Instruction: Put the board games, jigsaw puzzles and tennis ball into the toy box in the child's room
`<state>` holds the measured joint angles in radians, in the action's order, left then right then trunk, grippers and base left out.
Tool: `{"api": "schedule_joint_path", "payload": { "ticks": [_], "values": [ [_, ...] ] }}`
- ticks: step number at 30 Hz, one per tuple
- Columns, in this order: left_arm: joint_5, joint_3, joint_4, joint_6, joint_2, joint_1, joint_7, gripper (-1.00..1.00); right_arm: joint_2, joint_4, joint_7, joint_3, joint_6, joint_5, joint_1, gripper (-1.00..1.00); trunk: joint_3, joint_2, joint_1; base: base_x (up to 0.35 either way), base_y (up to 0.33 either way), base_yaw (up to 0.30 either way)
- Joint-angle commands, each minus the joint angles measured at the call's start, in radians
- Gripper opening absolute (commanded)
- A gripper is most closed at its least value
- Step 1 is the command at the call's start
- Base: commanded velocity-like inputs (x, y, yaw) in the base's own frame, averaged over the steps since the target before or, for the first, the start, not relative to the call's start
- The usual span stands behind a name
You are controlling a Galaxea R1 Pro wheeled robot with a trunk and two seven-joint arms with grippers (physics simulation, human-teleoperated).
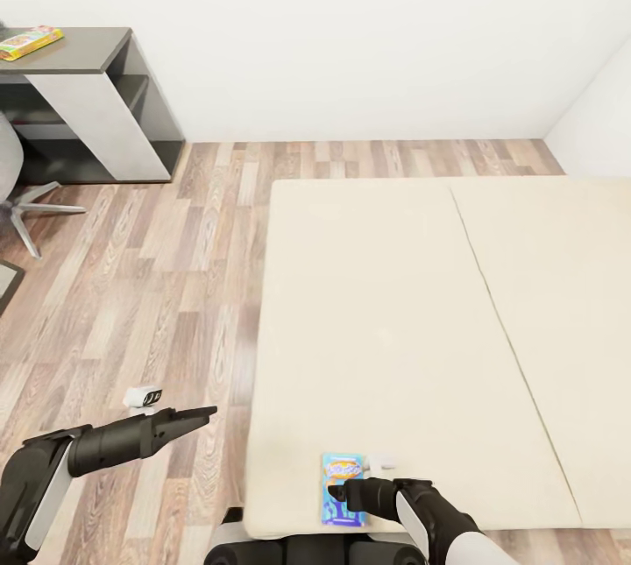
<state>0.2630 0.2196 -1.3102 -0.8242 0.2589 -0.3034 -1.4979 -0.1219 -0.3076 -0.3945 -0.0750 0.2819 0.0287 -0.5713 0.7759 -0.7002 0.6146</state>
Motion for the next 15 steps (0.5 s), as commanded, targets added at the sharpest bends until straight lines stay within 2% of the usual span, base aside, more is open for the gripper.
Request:
{"api": "schedule_joint_path", "payload": {
  "ticks": [1,15],
  "values": [
    [0.001,0.0,0.0,-0.01,0.0,0.0,-0.003,1.0,-0.001,-0.002,-0.004,-0.008,0.008,0.002,0.0,1.0,0.001,-0.001,0.0,0.0,0.164,0.0],
    [0.001,0.0,0.0,-0.01,0.0,0.0,-0.004,1.0,-0.001,-0.002,-0.004,-0.008,0.008,0.002,0.0,1.0,0.001,-0.001,0.0,0.0,0.164,0.0]
  ]
}}
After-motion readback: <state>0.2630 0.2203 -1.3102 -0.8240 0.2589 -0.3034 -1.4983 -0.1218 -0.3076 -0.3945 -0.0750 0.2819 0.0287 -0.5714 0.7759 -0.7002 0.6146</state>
